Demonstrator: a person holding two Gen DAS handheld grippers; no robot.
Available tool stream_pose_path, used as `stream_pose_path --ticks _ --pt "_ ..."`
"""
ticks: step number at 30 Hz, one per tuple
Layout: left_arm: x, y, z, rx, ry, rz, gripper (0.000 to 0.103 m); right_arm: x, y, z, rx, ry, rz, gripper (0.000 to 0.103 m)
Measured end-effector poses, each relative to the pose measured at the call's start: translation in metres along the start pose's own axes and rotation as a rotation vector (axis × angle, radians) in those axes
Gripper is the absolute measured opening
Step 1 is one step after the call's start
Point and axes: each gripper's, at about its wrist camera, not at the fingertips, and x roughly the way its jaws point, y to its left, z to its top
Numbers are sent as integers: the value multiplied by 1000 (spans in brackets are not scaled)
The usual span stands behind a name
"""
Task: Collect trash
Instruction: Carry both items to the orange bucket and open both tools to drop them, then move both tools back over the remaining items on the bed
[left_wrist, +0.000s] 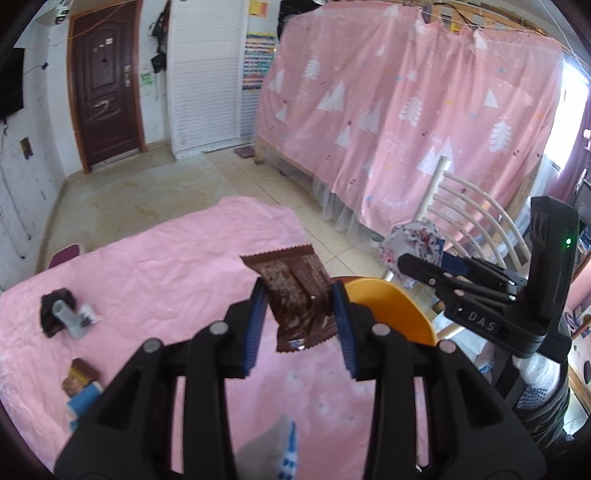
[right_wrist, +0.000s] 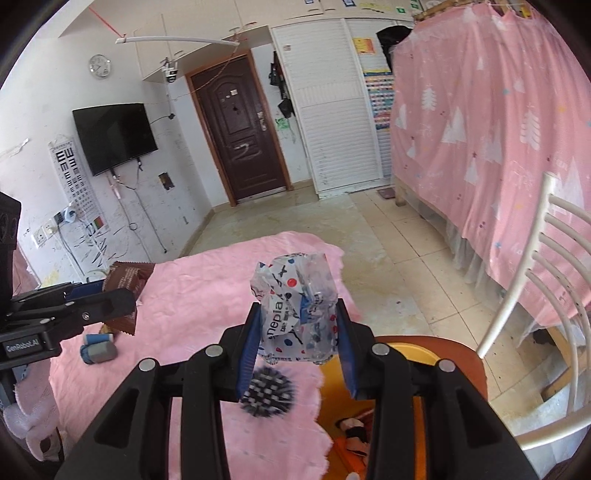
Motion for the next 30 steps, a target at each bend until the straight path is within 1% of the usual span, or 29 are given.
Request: stream_pose_path --ticks 6,12,14,15,16,18,23,25,26,30 --pt "27 -31 8 25 32 -54 35 1 -33 -17 44 22 -27 29" --pt "46 -60 11 60 56 -91 35 3 -53 -28 72 41 -27 31" --pt "52 -71 12 71 65 -104 35 3 -58 -32 85 50 -25 34" --pt "53 -74 13 76 67 -108 35 3 -62 -34 94 51 -26 39" --pt "57 -80 14 83 71 -115 35 3 -65 -35 99 52 -26 46" --pt "63 -89 15 102 76 -119 35 2 -71 -37 105 48 -33 55" --pt "68 -97 14 120 85 -153 36 -3 -83 -38 127 34 -51 56" --pt "70 -101 14 121 89 -166 45 -5 -87 -39 139 28 -58 56" --pt "70 -100 14 122 90 -166 54 -6 -88 -39 141 26 -62 56" --pt "70 -100 12 126 93 -157 55 -9 -87 -39 141 20 -67 56"
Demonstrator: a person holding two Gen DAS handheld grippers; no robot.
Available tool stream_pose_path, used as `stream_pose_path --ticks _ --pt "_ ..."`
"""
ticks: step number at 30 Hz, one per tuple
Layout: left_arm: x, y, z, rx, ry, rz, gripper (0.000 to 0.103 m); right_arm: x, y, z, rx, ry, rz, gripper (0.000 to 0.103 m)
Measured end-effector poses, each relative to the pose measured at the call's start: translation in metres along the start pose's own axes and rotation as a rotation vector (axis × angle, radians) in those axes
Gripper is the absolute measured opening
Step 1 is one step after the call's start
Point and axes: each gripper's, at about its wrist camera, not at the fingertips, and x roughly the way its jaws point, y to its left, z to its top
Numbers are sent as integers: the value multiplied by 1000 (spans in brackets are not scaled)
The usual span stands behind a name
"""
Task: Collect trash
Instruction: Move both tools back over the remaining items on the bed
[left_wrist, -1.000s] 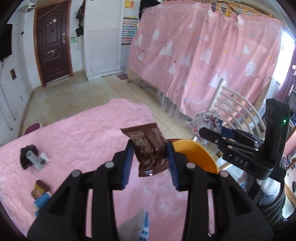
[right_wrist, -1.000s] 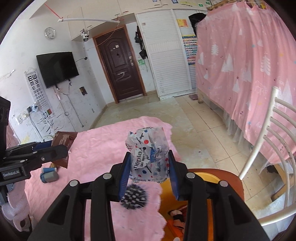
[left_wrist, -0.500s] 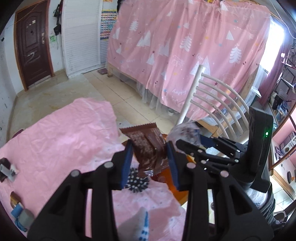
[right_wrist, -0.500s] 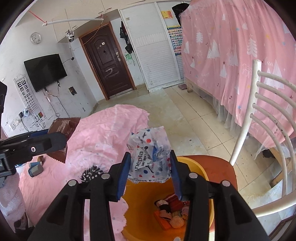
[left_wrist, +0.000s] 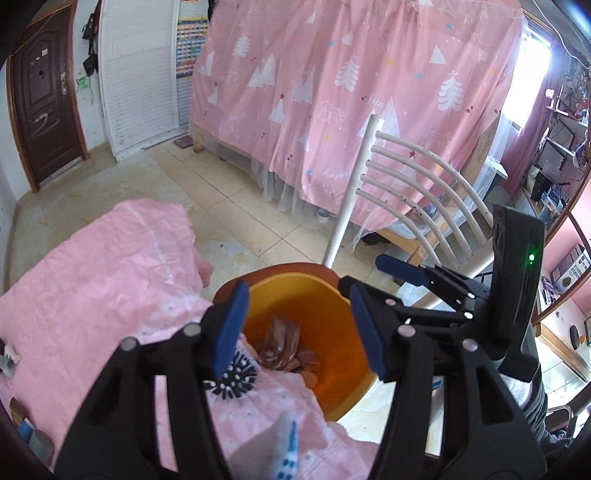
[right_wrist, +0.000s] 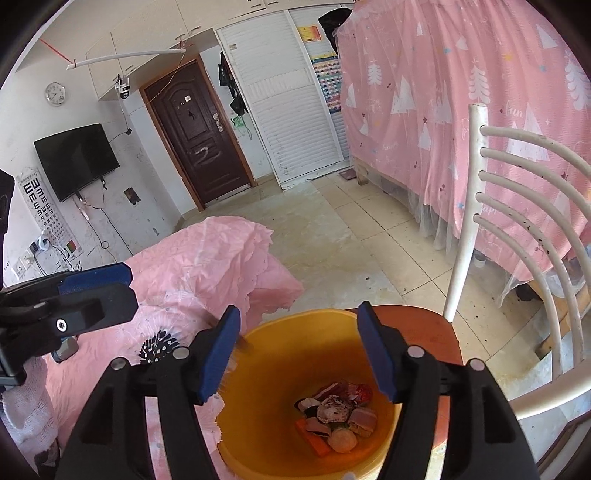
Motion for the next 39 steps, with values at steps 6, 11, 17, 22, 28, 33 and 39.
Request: stream_pose_path --ticks 6,11,17,22,28,33,39 --pt "-9 11 -3 -30 -3 9 55 0 15 0 -23 0 6 56" --pt "-28 21 -7 -51 -33 34 55 -1 34 5 -53 -1 20 56" --pt "-53 42 -14 -91 -69 63 55 6 65 9 -98 10 45 57" --pt "-73 64 -23 -132 -91 124 55 13 96 13 -138 17 81 61" --pt "-101 94 -36 -184 -122 179 61 25 145 14 -203 36 138 64" --pt "-123 120 -48 -224 -140 216 61 36 182 13 -250 59 175 64" --pt "-144 152 -69 -279 -136 271 61 47 225 6 -305 89 219 65"
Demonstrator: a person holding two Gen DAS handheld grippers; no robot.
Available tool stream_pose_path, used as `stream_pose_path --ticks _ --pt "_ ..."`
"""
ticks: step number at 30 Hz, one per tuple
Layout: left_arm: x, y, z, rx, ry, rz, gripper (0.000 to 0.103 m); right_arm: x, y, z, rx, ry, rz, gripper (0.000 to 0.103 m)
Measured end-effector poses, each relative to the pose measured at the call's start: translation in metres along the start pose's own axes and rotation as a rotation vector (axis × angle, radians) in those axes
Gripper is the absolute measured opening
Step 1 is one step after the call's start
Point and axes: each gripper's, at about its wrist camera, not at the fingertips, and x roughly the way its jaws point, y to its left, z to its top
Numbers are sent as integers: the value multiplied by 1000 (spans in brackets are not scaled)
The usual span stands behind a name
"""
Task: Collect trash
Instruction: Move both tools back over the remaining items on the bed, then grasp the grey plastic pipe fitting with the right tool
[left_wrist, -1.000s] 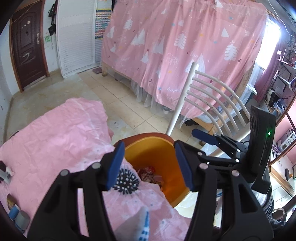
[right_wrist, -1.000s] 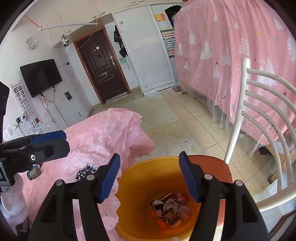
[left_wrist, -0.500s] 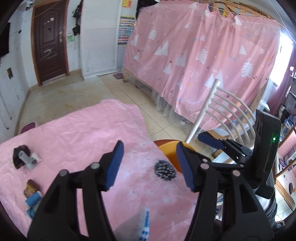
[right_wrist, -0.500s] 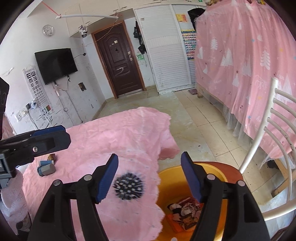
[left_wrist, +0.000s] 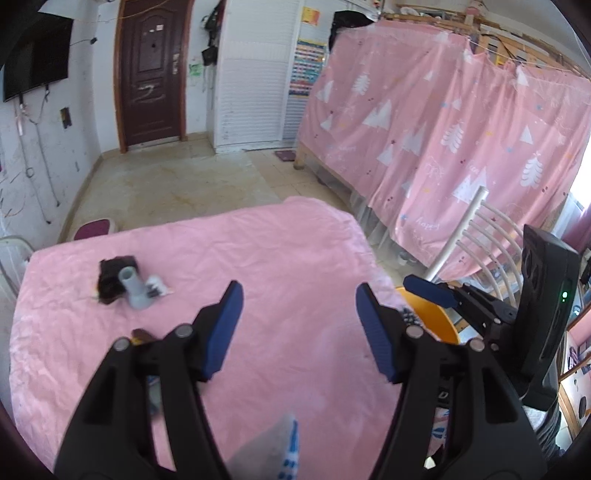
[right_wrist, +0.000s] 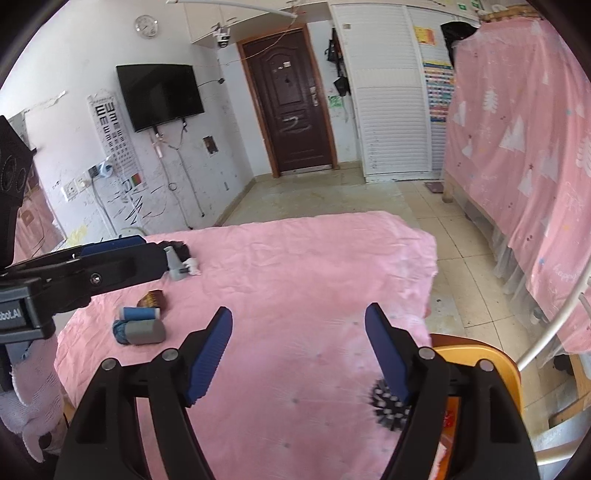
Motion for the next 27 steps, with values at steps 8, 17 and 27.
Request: stream_pose_path --ticks 8,17,27 --pt "-20 60 -9 -96 -15 75 68 30 50 1 -66 58 63 67" --pt "-27 104 -18 -140 1 130 69 63 101 -1 -136 130 134 67" --pt "-9 146 -33 -199 56 140 75 89 147 -8 -210 211 202 67"
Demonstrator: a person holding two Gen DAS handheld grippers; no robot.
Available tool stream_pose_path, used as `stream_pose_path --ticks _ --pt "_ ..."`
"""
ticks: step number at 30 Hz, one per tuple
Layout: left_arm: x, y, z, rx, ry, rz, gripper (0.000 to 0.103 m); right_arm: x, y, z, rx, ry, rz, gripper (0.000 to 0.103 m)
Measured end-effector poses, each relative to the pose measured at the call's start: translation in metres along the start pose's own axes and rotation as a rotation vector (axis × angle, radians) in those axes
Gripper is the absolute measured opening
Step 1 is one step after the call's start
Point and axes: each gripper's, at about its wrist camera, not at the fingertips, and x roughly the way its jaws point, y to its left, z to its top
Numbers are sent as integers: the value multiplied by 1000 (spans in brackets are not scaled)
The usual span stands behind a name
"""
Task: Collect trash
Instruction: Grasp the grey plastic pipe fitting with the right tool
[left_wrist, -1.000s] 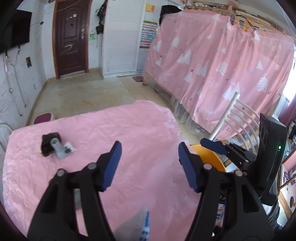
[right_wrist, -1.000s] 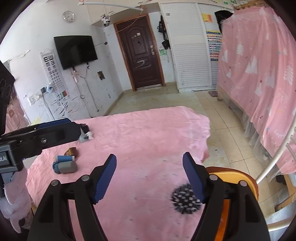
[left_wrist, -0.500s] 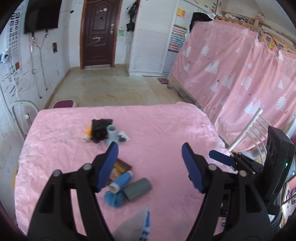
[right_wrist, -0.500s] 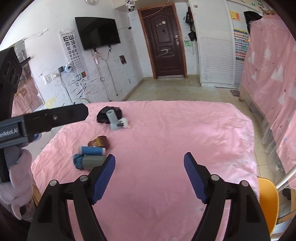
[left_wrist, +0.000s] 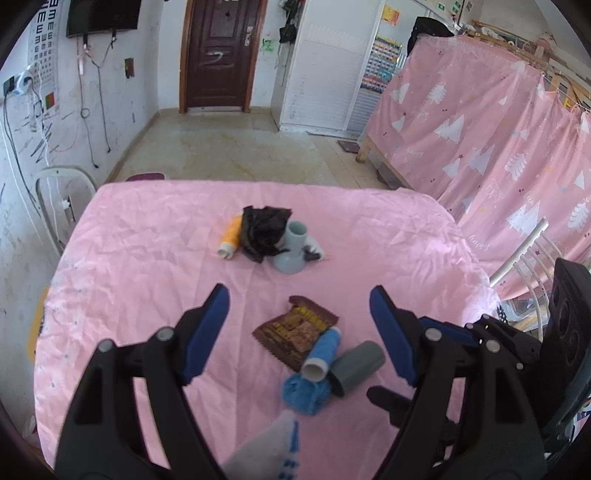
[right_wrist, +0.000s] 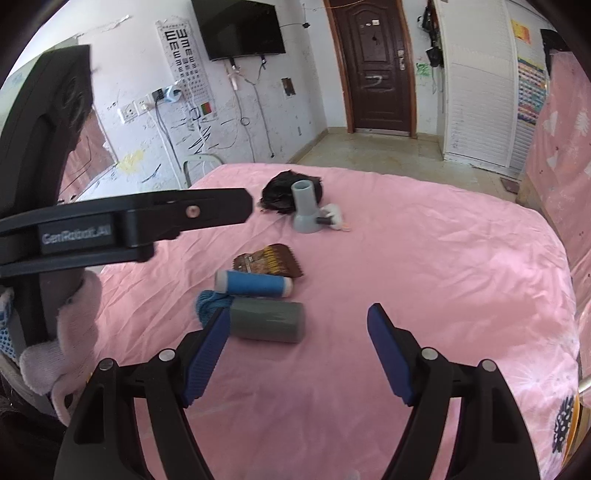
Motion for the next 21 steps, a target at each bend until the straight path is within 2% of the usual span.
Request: stream_pose_path --ticks 14,17,19,21 --pt "40 17 -10 3 100 -5 75 29 17 4 -63 97 -8 66" --pt "43 17 -11 11 106 0 75 34 17 5 -70 115 -8 55" --pt "45 16 -11 15 111 3 75 37 14 5 -68 128 -7 42" --pt "47 14 -12 17 114 6 75 38 12 6 -67 131 -14 40"
